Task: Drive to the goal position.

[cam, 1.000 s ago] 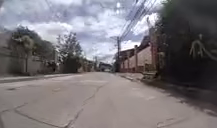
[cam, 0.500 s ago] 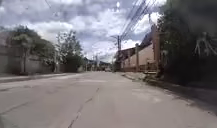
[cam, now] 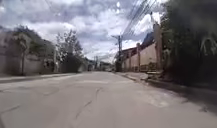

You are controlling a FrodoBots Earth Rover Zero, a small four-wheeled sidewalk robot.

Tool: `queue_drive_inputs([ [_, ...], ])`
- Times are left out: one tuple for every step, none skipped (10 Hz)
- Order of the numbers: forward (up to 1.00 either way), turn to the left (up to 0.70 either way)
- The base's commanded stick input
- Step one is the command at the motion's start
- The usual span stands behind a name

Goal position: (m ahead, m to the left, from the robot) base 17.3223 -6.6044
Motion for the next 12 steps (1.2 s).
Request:
queue_drive_inputs([
  [0.5, 0.0],
  [0.5, 0.0],
  [0.5, 0.0],
  [0.5, 0.0],
  [0.5, 0.0],
  [0.5, 0.0],
  [0.5, 0.0],
  [0.5, 0.0],
  [0.5, 0.0],
  [0.5, 0.0],
  [0.5, 0.0],
  [0.5, 0.0],
])
